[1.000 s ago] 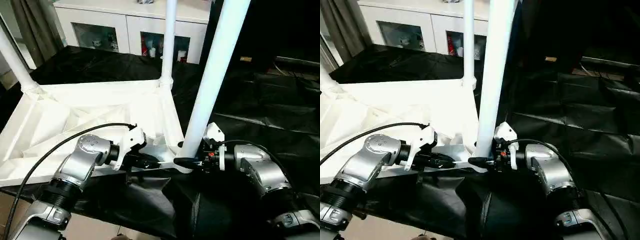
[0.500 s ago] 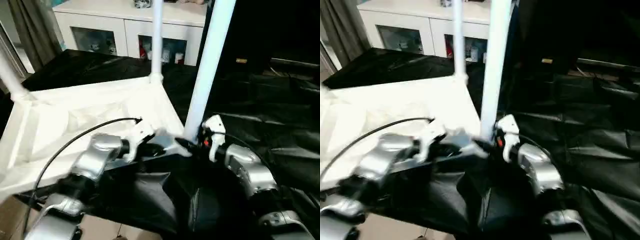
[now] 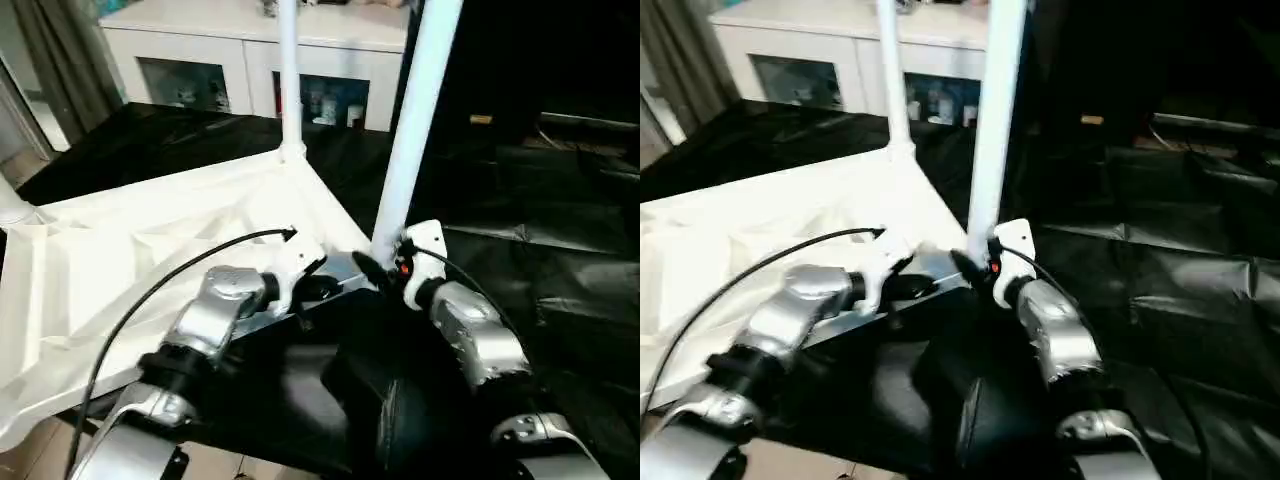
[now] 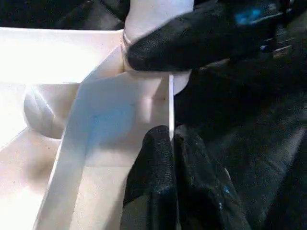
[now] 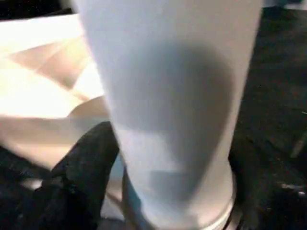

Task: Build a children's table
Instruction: Rotate leg to tighten

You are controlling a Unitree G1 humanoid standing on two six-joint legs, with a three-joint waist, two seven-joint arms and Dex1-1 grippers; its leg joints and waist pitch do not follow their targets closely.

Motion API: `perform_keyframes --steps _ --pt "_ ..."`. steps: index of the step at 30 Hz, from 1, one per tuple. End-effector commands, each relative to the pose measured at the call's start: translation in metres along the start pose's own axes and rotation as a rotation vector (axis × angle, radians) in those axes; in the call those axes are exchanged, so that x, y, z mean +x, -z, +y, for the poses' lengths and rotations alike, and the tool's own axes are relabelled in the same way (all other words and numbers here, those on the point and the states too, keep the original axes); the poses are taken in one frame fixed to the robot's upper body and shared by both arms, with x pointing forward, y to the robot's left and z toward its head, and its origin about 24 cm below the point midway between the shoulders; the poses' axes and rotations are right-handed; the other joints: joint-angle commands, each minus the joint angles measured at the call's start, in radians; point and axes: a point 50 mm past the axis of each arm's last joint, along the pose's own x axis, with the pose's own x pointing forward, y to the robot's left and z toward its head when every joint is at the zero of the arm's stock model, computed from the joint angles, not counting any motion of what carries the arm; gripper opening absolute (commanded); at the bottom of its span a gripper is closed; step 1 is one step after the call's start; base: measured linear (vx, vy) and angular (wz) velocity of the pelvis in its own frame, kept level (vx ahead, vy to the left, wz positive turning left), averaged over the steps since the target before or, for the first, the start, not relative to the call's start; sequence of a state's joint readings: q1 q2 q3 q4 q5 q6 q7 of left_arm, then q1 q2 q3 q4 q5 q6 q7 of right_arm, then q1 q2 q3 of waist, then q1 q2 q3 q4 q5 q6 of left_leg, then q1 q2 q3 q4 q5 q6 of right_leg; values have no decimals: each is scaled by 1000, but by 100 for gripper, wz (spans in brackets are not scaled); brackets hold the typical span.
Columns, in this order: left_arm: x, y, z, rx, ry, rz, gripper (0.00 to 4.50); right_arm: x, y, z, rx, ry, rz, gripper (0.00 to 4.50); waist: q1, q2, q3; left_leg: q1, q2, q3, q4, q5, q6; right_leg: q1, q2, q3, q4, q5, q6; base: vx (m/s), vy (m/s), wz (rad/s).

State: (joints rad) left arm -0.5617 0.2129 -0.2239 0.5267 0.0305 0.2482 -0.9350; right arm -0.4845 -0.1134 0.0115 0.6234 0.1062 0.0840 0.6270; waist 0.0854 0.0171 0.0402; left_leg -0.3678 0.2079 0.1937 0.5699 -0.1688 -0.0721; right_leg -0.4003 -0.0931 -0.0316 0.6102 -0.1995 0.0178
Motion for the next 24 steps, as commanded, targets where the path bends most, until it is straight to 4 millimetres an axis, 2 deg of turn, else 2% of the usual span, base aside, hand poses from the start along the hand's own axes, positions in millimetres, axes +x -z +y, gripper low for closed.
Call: perform_keyframes --steps 1,3,8,9,10,11,14,17,18,19,20,24 --pt "10 -14 -15 42 116 -86 0 12 12 34 2 -214 62 386 3 -15 -57 2 11 -7 -60 -200 45 46 -35 23 -70 -106 -208 0 0 0" --pt "3 -9 -13 55 156 -68 0 1 8 27 -25 -302 70 386 7 -15 -58 7 13 -4 -57 -194 55 46 -34 22 -69 -102 -219 0 0 0" --pt "-15 -2 -8 66 224 -30 0 -23 2 12 -81 -465 120 386 11 -20 -59 5 18 0 -52 -167 73 47 -33 19 -61 -63 -244 0 0 0" --pt "-19 0 -7 67 233 -23 0 -26 0 8 -84 -480 125 386 11 -19 -58 5 18 0 -53 -165 75 46 -33 18 -60 -65 -251 0 0 0" --pt "-21 1 -7 64 244 -18 0 -28 -1 7 -84 -487 125 386 12 -18 -59 6 19 0 -52 -165 74 45 -34 18 -60 -64 -254 0 0 0" --pt "-25 2 -7 61 259 -12 0 -29 -4 5 -85 -499 124 386 13 -23 -58 5 19 0 -52 -164 74 46 -35 18 -58 -67 -258 0 0 0" --pt "-31 5 -6 52 276 -7 0 -31 -6 2 -98 -519 128 353 12 -21 -57 6 20 0 -53 -164 70 43 -35 18 -59 -75 -261 0 0 0" --pt "-34 7 -6 48 282 -2 0 -32 -6 2 -98 -533 136 328 12 -24 -57 6 19 0 -52 -158 67 44 -35 19 -57 -66 -266 0 0 0" --pt "-34 7 -7 46 285 0 0 -32 -5 3 -93 -539 138 311 12 -30 -57 6 19 1 -52 -158 68 44 -35 19 -57 -66 -266 0 0 0" --pt "-34 8 -7 43 279 -1 0 -32 -4 5 -86 -552 141 306 13 -28 -57 6 20 0 -53 -155 68 45 -37 19 -56 -68 -266 0 0 0" --pt "-34 8 -7 40 276 -4 0 -31 -3 6 -81 -561 142 306 15 -34 -57 6 20 0 -52 -147 70 46 -37 19 -55 -61 -267 0 0 0" --pt "-34 6 -8 38 272 -10 0 -31 -1 8 -70 -582 146 278 20 -32 -55 6 19 1 -50 -133 80 44 -37 19 -54 -55 -267 0 0 0"
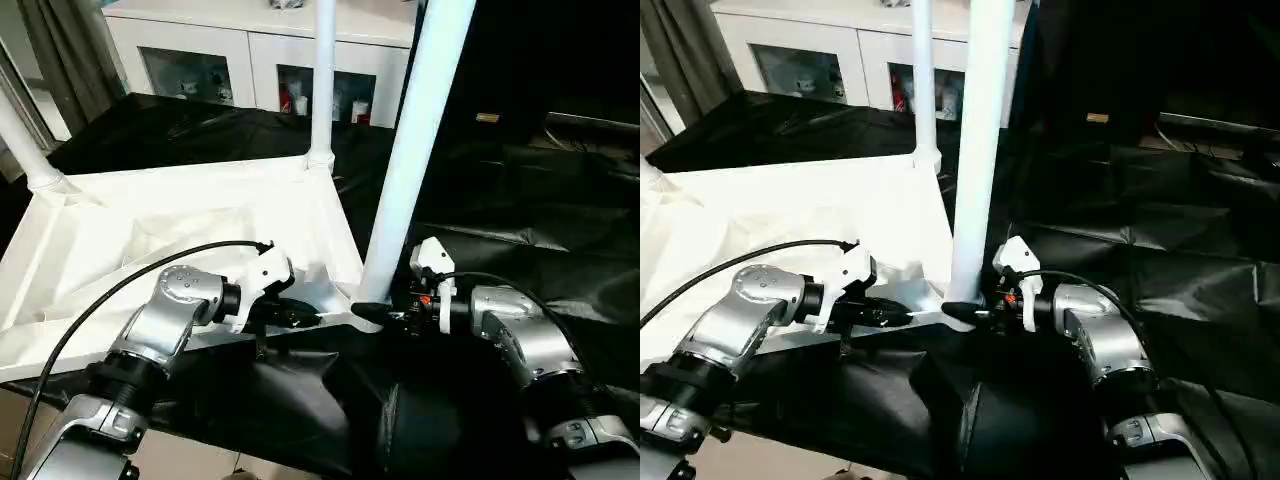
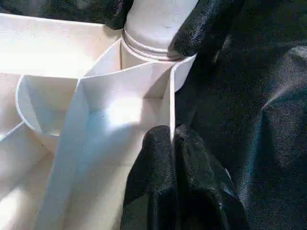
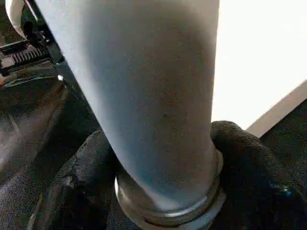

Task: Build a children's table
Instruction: Rotate leg to tighten

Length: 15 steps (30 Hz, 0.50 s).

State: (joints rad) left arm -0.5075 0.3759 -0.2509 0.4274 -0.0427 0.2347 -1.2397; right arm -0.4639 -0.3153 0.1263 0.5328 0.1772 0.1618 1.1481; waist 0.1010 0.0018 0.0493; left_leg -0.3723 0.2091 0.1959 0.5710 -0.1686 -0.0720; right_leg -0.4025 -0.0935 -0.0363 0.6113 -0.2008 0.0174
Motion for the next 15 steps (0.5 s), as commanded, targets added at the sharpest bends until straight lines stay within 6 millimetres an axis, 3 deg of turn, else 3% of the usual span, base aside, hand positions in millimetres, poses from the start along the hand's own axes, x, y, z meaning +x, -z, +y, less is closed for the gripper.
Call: perform_keyframes --steps 1,3,5,7,10,11,15 --pt "6 -5 -5 -2 24 -51 0 10 3 10 13 -93 4 272 4 -17 -64 11 18 -1 -52 -133 79 46 -36 24 -54 -54 -266 0 0 0" --pt "7 -5 -5 -3 21 -54 0 10 4 10 23 -97 0 269 5 -17 -64 11 18 -1 -51 -135 78 46 -37 24 -55 -55 -266 0 0 0" --pt "9 -6 -4 -2 -1 -56 0 11 7 12 48 -76 -11 266 5 -9 -65 12 18 -2 -51 -136 74 46 -35 24 -54 -49 -267 0 0 0" --pt "15 -7 5 -4 -93 -47 0 16 14 9 57 37 4 265 4 -12 -64 12 17 -2 -51 -138 70 47 -35 24 -55 -45 -266 0 0 0" --pt "20 -10 12 -19 -174 -54 0 21 20 4 58 168 20 265 -3 -2 -60 17 14 -5 -59 -212 22 43 -39 26 -70 -164 -241 0 0 0" --pt "22 -12 14 -24 -198 -66 0 23 22 2 65 215 23 265 -5 -4 -58 19 15 -7 -63 -248 7 43 -41 27 -77 -223 -225 0 0 0" --pt "40 -23 21 -49 -300 -93 0 41 25 -1 140 408 3 264 -18 1 -54 22 12 -12 -70 -309 -28 37 -37 28 -86 -304 -192 0 0 0"
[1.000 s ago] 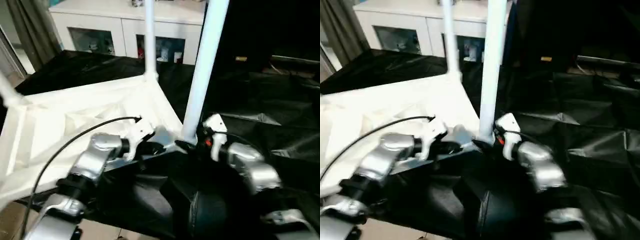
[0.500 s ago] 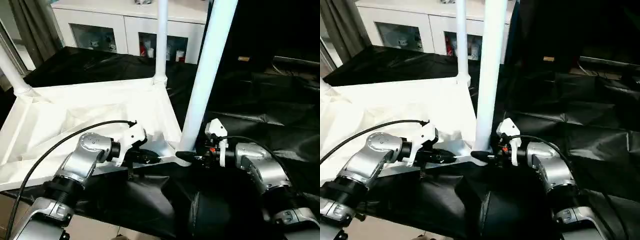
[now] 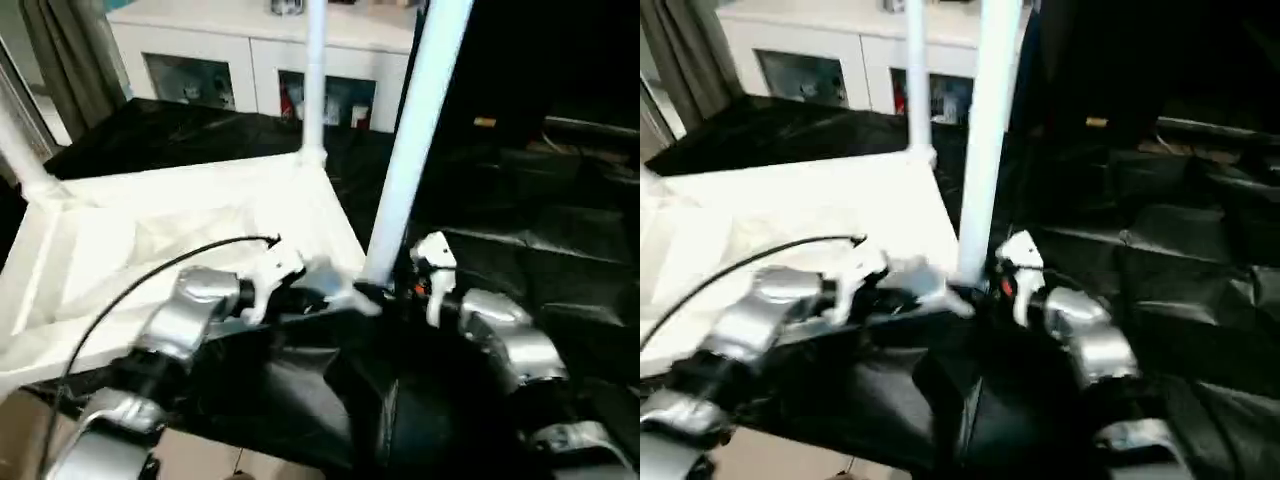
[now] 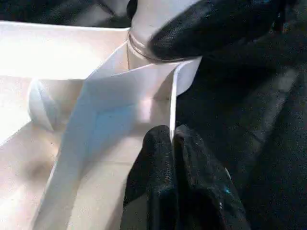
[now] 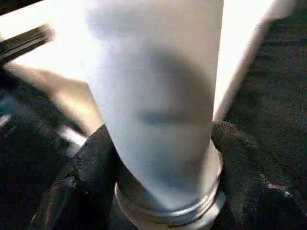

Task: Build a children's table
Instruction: Rotate leg to tighten

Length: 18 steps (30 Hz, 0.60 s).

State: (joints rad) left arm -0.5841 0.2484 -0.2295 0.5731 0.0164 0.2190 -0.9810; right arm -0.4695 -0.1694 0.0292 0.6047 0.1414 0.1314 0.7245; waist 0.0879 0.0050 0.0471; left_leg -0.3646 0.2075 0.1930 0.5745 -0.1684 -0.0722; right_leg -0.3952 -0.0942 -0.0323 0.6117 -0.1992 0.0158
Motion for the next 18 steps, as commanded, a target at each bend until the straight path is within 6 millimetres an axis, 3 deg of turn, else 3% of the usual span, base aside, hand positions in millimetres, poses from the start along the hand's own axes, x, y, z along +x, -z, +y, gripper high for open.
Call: perform_keyframes --steps 1,2,4,8,9,10,14,18 --pt "19 -18 0 -25 -103 -80 0 17 22 19 32 38 102 264 -4 -3 -53 15 13 -11 -75 -313 -32 30 -37 24 -89 -323 -179 0 0 0" --pt "19 -18 0 -25 -103 -80 0 17 22 19 32 38 102 264 -4 -4 -52 14 13 -11 -75 -313 -29 29 -36 25 -90 -318 -173 0 0 0" --pt "36 -30 -4 -53 -158 -117 0 37 18 33 41 99 85 264 -5 -4 -52 11 11 -11 -75 -309 -23 29 -36 26 -90 -312 -171 0 0 0" --pt "42 -34 -9 -53 -145 -131 0 46 14 43 28 77 71 264 -1 -2 -57 8 10 -10 -72 -289 -6 30 -36 27 -90 -291 -166 0 0 0" --pt "43 -35 -10 -51 -139 -137 0 49 12 46 26 56 60 299 -1 -2 -58 7 10 -9 -71 -279 -2 31 -35 26 -89 -273 -167 0 0 0" --pt "44 -35 -12 -48 -127 -142 0 50 10 48 44 30 43 299 1 -2 -62 6 10 -8 -69 -258 8 33 -35 26 -85 -233 -173 0 0 0" --pt "39 -31 -16 -31 -55 -147 0 45 5 49 45 -69 18 342 3 0 -67 0 9 -7 -63 -206 34 40 -33 23 -74 -134 -197 0 0 0" --pt "27 -23 -18 -4 30 -134 0 26 3 40 -10 -205 29 357 3 1 -65 1 9 -5 -61 -201 52 42 -32 23 -75 -113 -210 0 0 0"
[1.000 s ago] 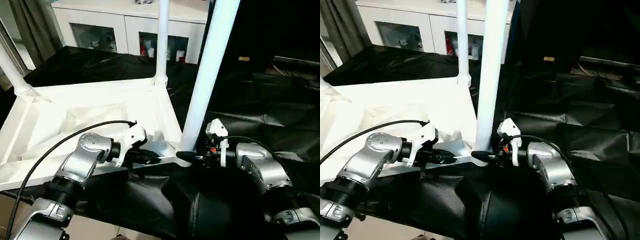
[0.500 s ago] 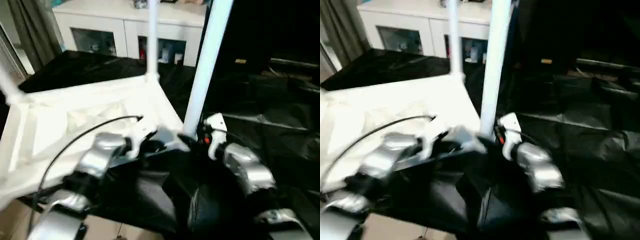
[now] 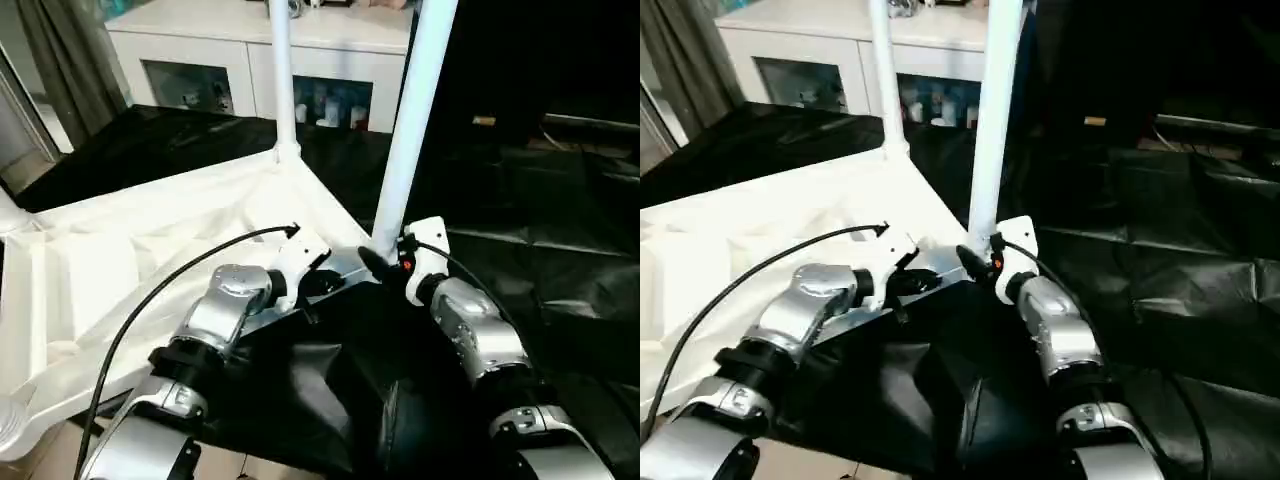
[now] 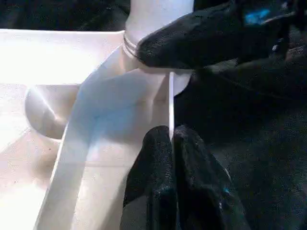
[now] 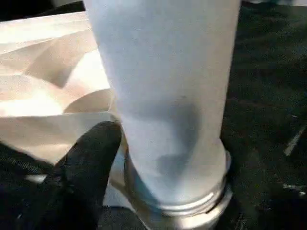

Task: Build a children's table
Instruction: Rotate leg to tighten

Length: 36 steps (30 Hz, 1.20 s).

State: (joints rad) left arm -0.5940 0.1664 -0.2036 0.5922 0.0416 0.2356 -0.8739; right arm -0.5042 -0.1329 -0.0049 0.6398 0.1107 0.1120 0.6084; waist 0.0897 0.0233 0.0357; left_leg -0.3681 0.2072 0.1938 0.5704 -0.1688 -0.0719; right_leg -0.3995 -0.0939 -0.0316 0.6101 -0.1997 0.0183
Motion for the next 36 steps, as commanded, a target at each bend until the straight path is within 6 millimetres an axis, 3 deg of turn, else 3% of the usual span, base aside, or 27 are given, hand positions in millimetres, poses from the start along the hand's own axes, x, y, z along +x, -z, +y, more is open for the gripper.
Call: perform_keyframes --steps 1,5,7,14,15,20,21,23,24,26,29,32,34,36 --pt "6 -12 -15 34 130 -93 0 8 9 43 -17 -355 57 357 4 -18 -55 4 10 -6 -56 -197 55 49 -33 21 -71 -104 -214 0 0 0" --pt "-13 -1 -16 54 256 -50 0 -20 4 24 -52 -490 78 357 7 -12 -55 4 16 -3 -55 -194 71 47 -32 18 -68 -92 -232 0 0 0" --pt "-20 3 -15 54 288 -27 0 -26 2 19 -70 -516 87 357 8 -12 -54 6 19 -2 -55 -195 69 46 -31 17 -68 -92 -242 0 0 0" --pt "-35 13 -16 50 358 27 0 -35 -3 11 -89 -556 97 293 5 -11 -54 7 20 -2 -58 -212 50 42 -33 18 -67 -113 -255 0 0 0" --pt "-37 15 -16 50 363 30 0 -37 -3 12 -89 -572 100 293 5 -18 -52 6 19 -1 -57 -200 55 43 -31 18 -67 -103 -252 0 0 0" --pt "-42 17 -14 51 360 38 0 -39 -2 16 -89 -626 122 263 7 -20 -51 6 19 -2 -57 -191 56 42 -34 19 -67 -126 -243 0 0 0" --pt "-42 17 -13 51 357 38 0 -39 -1 17 -89 -632 125 262 6 -27 -51 6 19 -1 -57 -192 55 42 -34 19 -68 -132 -240 0 0 0" --pt "-43 16 -12 49 348 34 0 -38 1 19 -88 -638 129 261 7 -23 -51 6 19 -2 -57 -189 54 41 -35 20 -68 -135 -239 0 0 0" --pt "-43 15 -12 50 340 31 0 -38 2 20 -85 -640 129 260 8 -29 -52 5 19 -2 -57 -181 56 43 -36 19 -65 -131 -239 0 0 0" --pt "-44 14 -11 50 325 26 0 -37 3 21 -81 -641 132 259 8 -31 -52 5 20 -2 -57 -176 58 42 -36 19 -65 -128 -238 0 0 0" --pt "-37 12 -3 31 187 13 0 -27 11 21 -60 -512 134 259 8 -31 -51 5 19 -1 -56 -168 59 41 -37 20 -65 -124 -239 0 0 0" --pt "-28 7 4 15 64 -11 0 -15 19 18 -54 -321 131 259 1 -33 -43 8 15 -2 -62 -215 31 36 -38 21 -78 -222 -216 0 0 0" --pt "-19 3 7 8 0 -22 0 -8 24 16 -26 -208 127 258 0 -27 -42 14 17 -7 -68 -262 1 31 -43 23 -88 -324 -185 0 0 0" --pt "-10 -2 7 -1 -45 -32 0 -3 27 19 18 -140 122 258 -2 -30 -44 13 15 -9 -71 -271 -11 33 -39 23 -88 -333 -166 0 0 0"
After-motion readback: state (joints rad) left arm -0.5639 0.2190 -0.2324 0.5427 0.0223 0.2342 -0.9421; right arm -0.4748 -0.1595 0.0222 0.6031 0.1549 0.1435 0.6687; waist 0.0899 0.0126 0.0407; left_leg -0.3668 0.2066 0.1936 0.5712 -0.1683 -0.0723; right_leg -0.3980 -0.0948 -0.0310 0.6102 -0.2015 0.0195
